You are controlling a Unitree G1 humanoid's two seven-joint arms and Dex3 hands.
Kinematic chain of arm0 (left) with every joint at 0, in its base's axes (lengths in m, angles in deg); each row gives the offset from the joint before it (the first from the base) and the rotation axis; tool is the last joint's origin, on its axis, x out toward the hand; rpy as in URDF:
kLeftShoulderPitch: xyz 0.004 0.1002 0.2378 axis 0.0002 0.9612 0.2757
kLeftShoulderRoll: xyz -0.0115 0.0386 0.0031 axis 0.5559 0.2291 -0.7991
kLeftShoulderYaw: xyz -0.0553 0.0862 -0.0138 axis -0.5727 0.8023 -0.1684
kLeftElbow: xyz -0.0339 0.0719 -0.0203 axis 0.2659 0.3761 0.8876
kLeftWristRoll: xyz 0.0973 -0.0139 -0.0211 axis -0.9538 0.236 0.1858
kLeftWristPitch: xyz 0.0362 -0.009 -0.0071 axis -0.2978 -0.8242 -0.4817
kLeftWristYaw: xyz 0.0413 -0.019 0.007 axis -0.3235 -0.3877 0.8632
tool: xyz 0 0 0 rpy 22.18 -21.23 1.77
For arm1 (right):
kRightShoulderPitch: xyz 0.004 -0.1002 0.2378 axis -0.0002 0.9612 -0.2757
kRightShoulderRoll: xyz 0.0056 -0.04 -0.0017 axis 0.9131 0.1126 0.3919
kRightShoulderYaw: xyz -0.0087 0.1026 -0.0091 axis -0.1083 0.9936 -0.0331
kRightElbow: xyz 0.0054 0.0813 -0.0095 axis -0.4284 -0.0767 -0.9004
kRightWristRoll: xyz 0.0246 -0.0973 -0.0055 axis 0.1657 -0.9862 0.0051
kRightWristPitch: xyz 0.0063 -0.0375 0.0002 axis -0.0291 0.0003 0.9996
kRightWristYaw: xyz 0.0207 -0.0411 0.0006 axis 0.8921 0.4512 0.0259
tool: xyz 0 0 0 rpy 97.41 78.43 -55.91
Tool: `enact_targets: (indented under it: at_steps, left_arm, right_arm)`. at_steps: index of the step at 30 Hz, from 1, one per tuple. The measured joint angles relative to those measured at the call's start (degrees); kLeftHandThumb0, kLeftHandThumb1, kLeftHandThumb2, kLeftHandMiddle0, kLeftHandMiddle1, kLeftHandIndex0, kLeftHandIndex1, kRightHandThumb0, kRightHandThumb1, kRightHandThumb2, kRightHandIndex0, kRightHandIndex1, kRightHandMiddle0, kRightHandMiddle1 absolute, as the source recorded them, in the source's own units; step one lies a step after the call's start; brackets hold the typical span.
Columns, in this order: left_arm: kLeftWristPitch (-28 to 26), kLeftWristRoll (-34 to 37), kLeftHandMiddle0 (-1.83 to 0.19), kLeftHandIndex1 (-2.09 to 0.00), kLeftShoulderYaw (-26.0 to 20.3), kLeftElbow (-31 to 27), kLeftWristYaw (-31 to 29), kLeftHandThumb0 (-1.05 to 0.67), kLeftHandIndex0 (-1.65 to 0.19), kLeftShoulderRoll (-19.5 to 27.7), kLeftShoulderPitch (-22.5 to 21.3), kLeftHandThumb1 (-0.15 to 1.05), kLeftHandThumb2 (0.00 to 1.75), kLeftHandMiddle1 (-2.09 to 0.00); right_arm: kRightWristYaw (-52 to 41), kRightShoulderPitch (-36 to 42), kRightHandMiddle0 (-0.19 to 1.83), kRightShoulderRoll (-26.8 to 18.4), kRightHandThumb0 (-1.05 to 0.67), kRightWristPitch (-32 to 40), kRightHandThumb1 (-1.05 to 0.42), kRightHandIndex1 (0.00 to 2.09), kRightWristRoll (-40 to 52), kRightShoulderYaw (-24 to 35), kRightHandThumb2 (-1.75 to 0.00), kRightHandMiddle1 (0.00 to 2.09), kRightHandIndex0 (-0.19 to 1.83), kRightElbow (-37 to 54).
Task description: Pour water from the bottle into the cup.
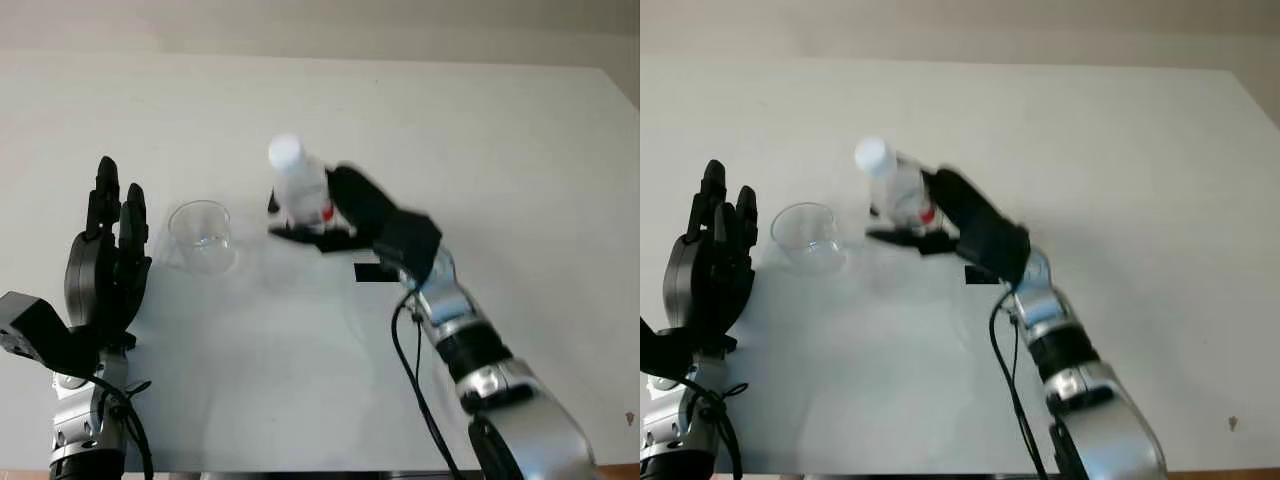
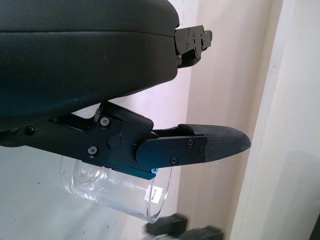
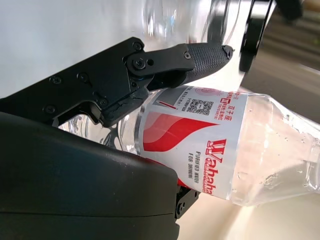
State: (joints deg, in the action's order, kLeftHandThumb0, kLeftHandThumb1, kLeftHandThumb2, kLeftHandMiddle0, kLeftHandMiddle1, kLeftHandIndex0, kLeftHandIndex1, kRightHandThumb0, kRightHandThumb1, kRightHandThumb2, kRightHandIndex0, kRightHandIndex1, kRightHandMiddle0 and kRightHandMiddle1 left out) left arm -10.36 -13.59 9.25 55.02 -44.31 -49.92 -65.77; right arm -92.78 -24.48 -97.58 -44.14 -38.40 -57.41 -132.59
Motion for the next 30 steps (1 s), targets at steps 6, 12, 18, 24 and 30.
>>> enact_targets:
  at_steps: [6,12,18,24,30]
  left_arm:
    - [-0.04,-0.01,0.13,-0.05,-0.02,-0.23,0.27,-0.77,0.15,-0.02,-0.05,1.05,0.45,-0.05]
    - [-0.05,-0.01,0.14,-0.05,-0.01,-0.56,0.60,-0.77,0.15,-0.27,-0.06,1.05,0.45,-0.05]
    - [-0.05,0.00,0.13,-0.05,0.00,-0.84,0.85,-0.76,0.15,-0.56,-0.08,1.05,0.46,-0.05]
    - [-0.03,-0.10,0.14,-0.04,0.03,-1.00,1.31,-0.77,0.16,-0.94,-0.13,1.05,0.46,-0.05]
    - [-0.04,-0.13,0.14,-0.05,0.17,-1.15,1.47,-0.77,0.16,-1.04,-0.12,1.05,0.45,-0.05]
  right_arm:
    - [10.26,-11.02,0.85,-2.25,-0.35,-2.24,-1.05,2.09,-8.70,-2.56,-0.38,2.09,1.10,-11.88]
    - [22.74,-19.20,0.74,-3.15,-0.38,-2.63,-1.05,2.09,-21.52,-10.61,-0.34,2.09,1.04,-19.78]
    - [32.83,-24.39,0.72,-3.11,-0.40,-1.19,-1.05,2.09,-32.01,-19.14,-0.29,2.09,1.07,-23.62]
    - [38.63,-27.57,0.77,-3.02,-0.43,0.32,-1.05,2.09,-37.50,-24.71,-0.27,2.09,1.13,-26.36]
    - [43.38,-28.54,0.85,-2.99,-0.45,0.99,-1.05,2.09,-41.49,-28.87,-0.34,2.09,1.21,-27.36]
